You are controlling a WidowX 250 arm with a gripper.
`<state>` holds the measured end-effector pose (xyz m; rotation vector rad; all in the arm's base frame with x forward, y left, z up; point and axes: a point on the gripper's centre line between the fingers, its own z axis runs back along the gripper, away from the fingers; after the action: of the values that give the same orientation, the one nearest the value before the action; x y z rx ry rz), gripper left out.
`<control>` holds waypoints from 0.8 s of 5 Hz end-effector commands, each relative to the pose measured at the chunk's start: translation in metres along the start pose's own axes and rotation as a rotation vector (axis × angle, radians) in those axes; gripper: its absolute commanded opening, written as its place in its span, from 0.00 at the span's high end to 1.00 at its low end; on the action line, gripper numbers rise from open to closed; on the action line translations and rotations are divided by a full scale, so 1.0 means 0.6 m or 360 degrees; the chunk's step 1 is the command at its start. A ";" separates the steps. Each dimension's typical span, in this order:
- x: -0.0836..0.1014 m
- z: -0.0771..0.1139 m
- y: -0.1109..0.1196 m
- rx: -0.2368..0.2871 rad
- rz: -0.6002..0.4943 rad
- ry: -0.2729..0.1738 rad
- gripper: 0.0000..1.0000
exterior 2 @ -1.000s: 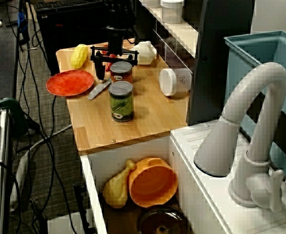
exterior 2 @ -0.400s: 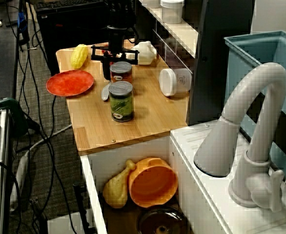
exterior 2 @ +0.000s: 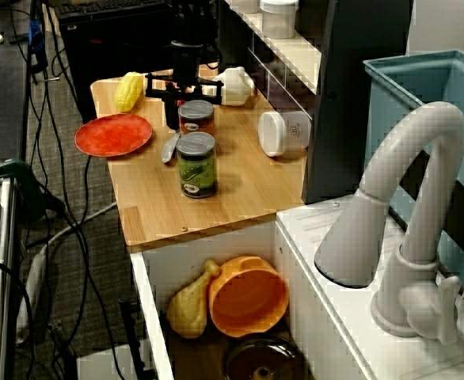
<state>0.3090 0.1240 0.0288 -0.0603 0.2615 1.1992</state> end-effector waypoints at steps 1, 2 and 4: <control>-0.001 0.048 0.011 -0.0070 -0.0005 -0.0042 1.00; -0.002 0.060 0.018 -0.0071 -0.0009 -0.0020 1.00; -0.006 0.093 0.029 -0.0089 -0.0009 0.0022 1.00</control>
<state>0.2934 0.1310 0.0549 -0.1049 0.3506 1.1978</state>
